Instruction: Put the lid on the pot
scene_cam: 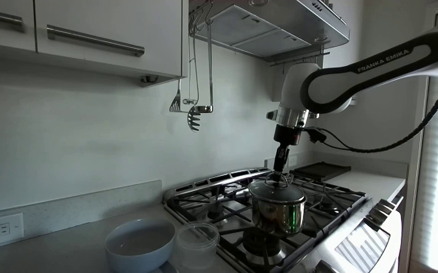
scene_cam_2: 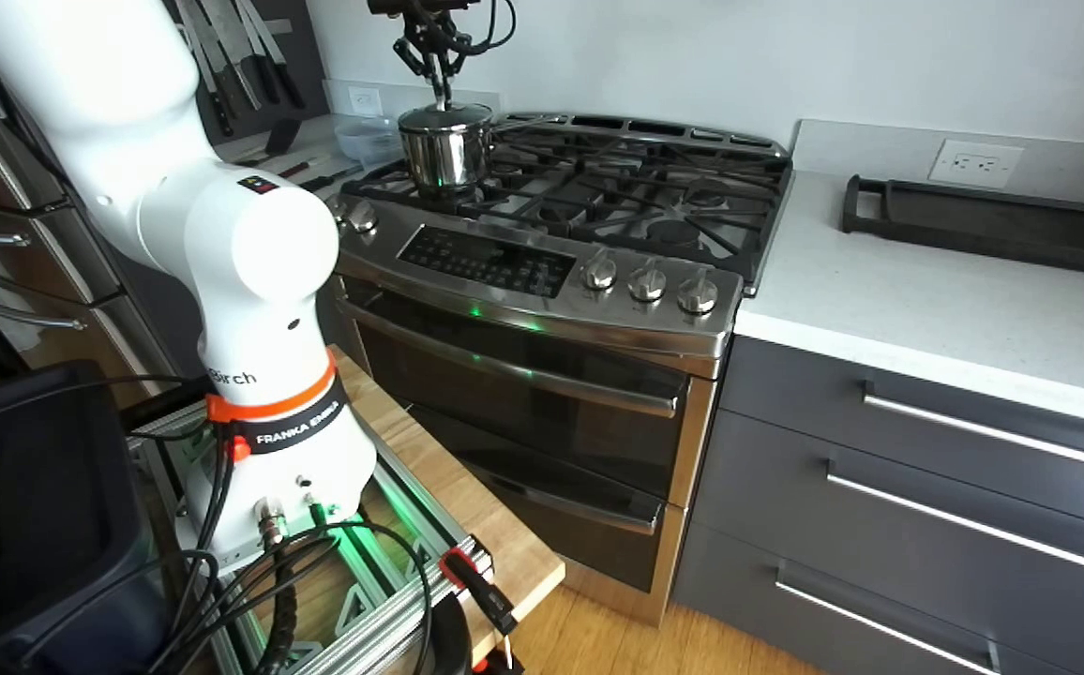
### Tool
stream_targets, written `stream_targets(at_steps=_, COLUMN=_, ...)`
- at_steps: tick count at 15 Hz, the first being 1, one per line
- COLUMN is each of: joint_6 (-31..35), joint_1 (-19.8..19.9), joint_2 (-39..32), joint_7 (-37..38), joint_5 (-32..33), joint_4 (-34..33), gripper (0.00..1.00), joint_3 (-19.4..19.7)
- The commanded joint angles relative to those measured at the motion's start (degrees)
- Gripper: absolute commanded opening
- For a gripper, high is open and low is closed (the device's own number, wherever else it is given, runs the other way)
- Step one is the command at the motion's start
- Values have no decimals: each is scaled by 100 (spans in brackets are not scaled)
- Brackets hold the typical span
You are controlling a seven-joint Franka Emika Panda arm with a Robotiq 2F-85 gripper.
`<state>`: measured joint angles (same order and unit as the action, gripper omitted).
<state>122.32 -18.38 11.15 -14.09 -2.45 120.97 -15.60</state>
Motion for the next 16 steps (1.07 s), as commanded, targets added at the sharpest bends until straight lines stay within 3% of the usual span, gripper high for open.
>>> stream_targets(at_steps=1, joint_6=-308, joint_1=-9, joint_2=45, joint_7=-80, joint_5=-48, joint_4=125, gripper=4, joint_3=-1)
stream_targets(at_steps=7, joint_6=-459, joint_1=-1, joint_2=37, joint_7=-101, joint_5=-24, joint_4=111, gripper=4, joint_3=-4)
stream_targets(at_steps=8, joint_6=-426, joint_1=4, joint_2=37, joint_7=-81, joint_5=-12, joint_4=107, gripper=16, joint_3=-6)
stream_targets(at_steps=9, joint_6=-350, joint_1=1, joint_2=40, joint_7=-107, joint_5=-49, joint_4=110, gripper=41, joint_3=5)
stream_targets(at_steps=11, joint_6=-138, joint_1=8, joint_2=37, joint_7=-110, joint_5=-132, joint_4=121, gripper=44, joint_3=29)
stream_targets(at_steps=16, joint_6=-141, joint_1=38, joint_2=48, joint_7=-34, joint_5=-13, joint_4=-233, gripper=81, joint_3=27)
